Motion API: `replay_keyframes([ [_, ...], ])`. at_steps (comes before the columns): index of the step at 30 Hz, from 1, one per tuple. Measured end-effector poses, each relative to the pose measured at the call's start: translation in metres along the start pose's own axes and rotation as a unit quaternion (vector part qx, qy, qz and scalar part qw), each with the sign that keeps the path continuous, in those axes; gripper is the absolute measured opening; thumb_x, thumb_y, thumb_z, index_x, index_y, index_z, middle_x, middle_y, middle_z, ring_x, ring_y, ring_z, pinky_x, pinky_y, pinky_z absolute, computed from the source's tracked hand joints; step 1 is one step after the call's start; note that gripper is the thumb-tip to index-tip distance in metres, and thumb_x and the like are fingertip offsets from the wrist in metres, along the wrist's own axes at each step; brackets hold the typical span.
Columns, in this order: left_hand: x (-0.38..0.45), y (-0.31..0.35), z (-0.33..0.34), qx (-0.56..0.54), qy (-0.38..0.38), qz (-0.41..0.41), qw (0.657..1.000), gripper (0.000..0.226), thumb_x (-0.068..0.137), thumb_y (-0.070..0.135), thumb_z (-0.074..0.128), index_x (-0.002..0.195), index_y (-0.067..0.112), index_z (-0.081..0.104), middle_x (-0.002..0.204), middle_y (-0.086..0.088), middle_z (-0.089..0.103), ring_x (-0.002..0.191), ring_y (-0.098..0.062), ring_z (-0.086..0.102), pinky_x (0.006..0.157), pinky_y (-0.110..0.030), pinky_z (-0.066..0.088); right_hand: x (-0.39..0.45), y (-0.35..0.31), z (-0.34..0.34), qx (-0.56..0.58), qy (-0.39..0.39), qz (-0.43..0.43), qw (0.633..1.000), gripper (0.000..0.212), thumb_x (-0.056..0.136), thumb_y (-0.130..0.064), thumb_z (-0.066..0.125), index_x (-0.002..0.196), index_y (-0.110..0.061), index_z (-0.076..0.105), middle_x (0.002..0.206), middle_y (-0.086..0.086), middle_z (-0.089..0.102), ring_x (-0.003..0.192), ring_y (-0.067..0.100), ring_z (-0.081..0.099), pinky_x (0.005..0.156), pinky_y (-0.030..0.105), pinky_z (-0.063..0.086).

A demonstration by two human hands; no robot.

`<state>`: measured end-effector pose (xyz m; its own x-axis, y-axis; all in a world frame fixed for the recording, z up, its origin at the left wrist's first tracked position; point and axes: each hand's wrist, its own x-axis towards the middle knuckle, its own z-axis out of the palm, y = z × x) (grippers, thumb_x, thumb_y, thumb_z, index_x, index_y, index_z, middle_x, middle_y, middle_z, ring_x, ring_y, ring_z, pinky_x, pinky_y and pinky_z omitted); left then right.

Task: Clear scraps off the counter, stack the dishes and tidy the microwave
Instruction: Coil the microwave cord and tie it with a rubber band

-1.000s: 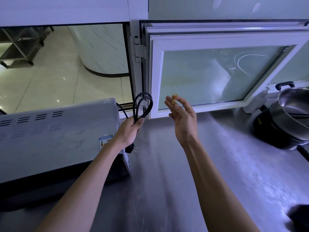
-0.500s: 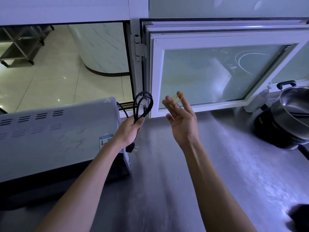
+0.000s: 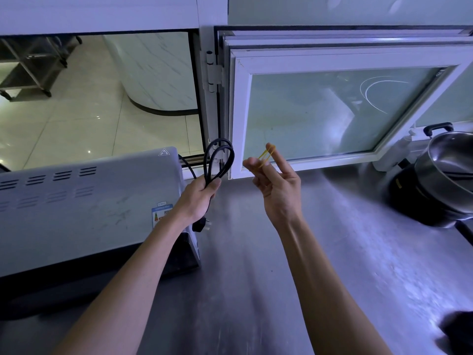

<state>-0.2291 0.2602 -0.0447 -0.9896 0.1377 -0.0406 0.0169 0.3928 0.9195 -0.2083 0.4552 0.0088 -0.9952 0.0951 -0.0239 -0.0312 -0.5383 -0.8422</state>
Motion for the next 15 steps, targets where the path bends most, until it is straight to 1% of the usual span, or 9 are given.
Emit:
replay_keyframes([
  [2, 0.0, 0.001, 0.0, 0.001, -0.001, 0.0, 1.0, 0.038, 0.104, 0.04, 0.045, 0.073, 0.018, 0.044, 0.07, -0.003, 0.045, 0.062, -0.011, 0.039, 0.06, -0.027, 0.03, -0.001, 0.0, 0.0, 0.015, 0.004, 0.007, 1.0, 0.034, 0.097, -0.011, 0.057, 0.126, -0.026, 0.067, 0.098, 0.016, 0.074, 0.107, 0.037, 0.07, 0.074, 0.029, 0.048],
  [4, 0.0, 0.001, -0.001, 0.001, -0.002, 0.001, 1.0, 0.038, 0.104, 0.04, 0.045, 0.073, 0.017, 0.045, 0.07, -0.003, 0.045, 0.062, -0.012, 0.039, 0.06, -0.027, 0.03, -0.002, -0.001, 0.0, 0.019, 0.008, 0.013, 1.0, 0.035, 0.097, -0.01, 0.055, 0.127, -0.025, 0.066, 0.097, 0.017, 0.074, 0.106, 0.037, 0.07, 0.074, 0.03, 0.048],
  [7, 0.0, -0.001, -0.001, -0.003, 0.0, -0.004, 1.0, 0.038, 0.104, 0.039, 0.045, 0.074, 0.017, 0.045, 0.07, -0.004, 0.045, 0.062, -0.013, 0.039, 0.062, -0.03, 0.03, -0.005, -0.002, 0.004, 0.003, 0.015, 0.007, 1.0, 0.032, 0.094, -0.014, 0.061, 0.122, -0.028, 0.069, 0.093, 0.016, 0.074, 0.104, 0.037, 0.071, 0.075, 0.03, 0.048],
  [10, 0.002, -0.003, 0.0, -0.003, 0.004, -0.007, 1.0, 0.038, 0.104, 0.04, 0.046, 0.073, 0.019, 0.045, 0.069, -0.001, 0.045, 0.06, -0.009, 0.038, 0.056, -0.022, 0.03, -0.007, -0.006, 0.008, -0.013, 0.019, -0.005, 1.0, 0.03, 0.092, -0.018, 0.067, 0.119, -0.03, 0.071, 0.083, 0.014, 0.074, 0.098, 0.039, 0.072, 0.068, 0.026, 0.051],
  [12, 0.003, -0.004, 0.0, -0.001, 0.008, -0.007, 1.0, 0.038, 0.103, 0.042, 0.046, 0.072, 0.021, 0.045, 0.067, 0.001, 0.045, 0.058, -0.007, 0.037, 0.053, -0.018, 0.03, -0.008, -0.009, 0.01, -0.02, 0.019, -0.016, 0.999, 0.032, 0.092, -0.019, 0.07, 0.121, -0.031, 0.07, 0.078, 0.013, 0.072, 0.094, 0.039, 0.073, 0.067, 0.026, 0.052],
  [14, 0.003, -0.004, -0.001, 0.001, 0.009, -0.007, 1.0, 0.038, 0.103, 0.043, 0.046, 0.07, 0.023, 0.045, 0.066, 0.002, 0.045, 0.058, -0.006, 0.037, 0.055, -0.021, 0.03, -0.009, -0.011, 0.012, -0.028, 0.013, -0.023, 0.999, 0.034, 0.092, -0.023, 0.071, 0.124, -0.03, 0.067, 0.077, 0.013, 0.072, 0.09, 0.038, 0.073, 0.068, 0.027, 0.053],
  [15, 0.003, -0.004, -0.001, -0.001, 0.01, -0.009, 1.0, 0.038, 0.103, 0.044, 0.046, 0.069, 0.025, 0.045, 0.066, 0.002, 0.045, 0.058, -0.007, 0.037, 0.057, -0.024, 0.031, -0.01, -0.012, 0.013, -0.032, 0.011, -0.024, 0.999, 0.034, 0.091, -0.027, 0.072, 0.125, -0.03, 0.067, 0.08, 0.014, 0.073, 0.09, 0.037, 0.074, 0.069, 0.028, 0.054],
])
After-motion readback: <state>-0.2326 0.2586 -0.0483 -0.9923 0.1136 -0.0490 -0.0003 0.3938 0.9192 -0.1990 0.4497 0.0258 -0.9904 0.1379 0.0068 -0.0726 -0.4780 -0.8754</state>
